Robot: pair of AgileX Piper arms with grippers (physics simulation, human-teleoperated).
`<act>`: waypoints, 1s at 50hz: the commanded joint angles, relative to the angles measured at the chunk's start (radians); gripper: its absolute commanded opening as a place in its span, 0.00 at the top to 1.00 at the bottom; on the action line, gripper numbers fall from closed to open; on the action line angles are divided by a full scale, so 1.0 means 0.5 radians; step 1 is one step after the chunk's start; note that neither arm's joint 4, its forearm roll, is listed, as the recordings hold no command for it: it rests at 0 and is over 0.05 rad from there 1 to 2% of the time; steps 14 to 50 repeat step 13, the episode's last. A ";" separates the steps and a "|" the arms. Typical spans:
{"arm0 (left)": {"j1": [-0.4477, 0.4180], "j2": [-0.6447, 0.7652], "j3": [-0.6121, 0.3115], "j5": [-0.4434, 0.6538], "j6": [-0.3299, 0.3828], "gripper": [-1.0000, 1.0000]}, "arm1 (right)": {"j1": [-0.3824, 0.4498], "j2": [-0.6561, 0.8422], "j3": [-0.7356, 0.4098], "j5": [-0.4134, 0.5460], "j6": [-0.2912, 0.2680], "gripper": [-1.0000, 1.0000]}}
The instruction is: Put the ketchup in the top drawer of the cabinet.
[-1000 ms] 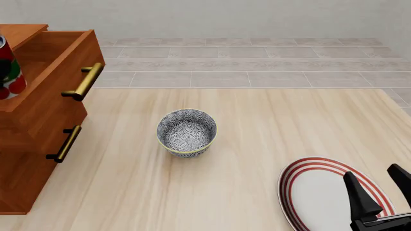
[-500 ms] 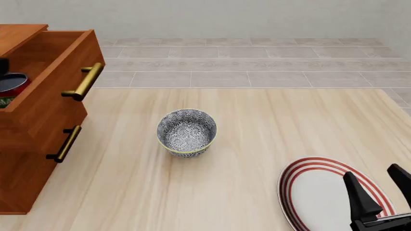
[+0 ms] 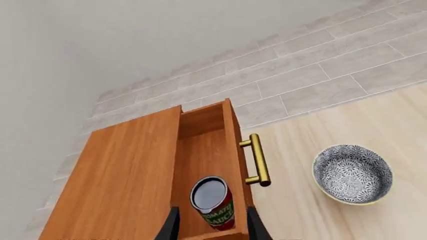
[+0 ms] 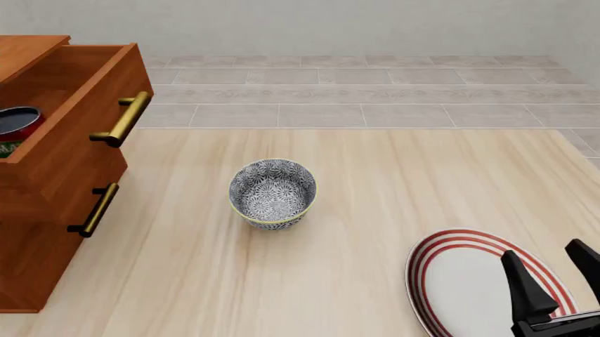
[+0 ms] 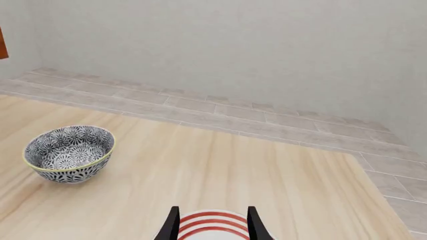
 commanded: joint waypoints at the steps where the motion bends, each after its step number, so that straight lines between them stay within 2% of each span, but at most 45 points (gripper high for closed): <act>1: -0.132 -0.218 -0.008 0.163 0.041 0.00 | -0.007 -0.024 0.000 0.020 0.005 0.00; 9: -0.217 -0.424 0.094 0.259 0.038 0.00 | -0.014 -0.033 0.000 0.019 0.016 0.00; 13: -0.289 -0.495 0.060 0.339 0.033 0.00 | -0.017 -0.038 0.000 0.026 0.019 0.00; 50: -0.289 -0.495 0.060 0.339 0.033 0.00 | -0.017 -0.038 0.000 0.026 0.019 0.00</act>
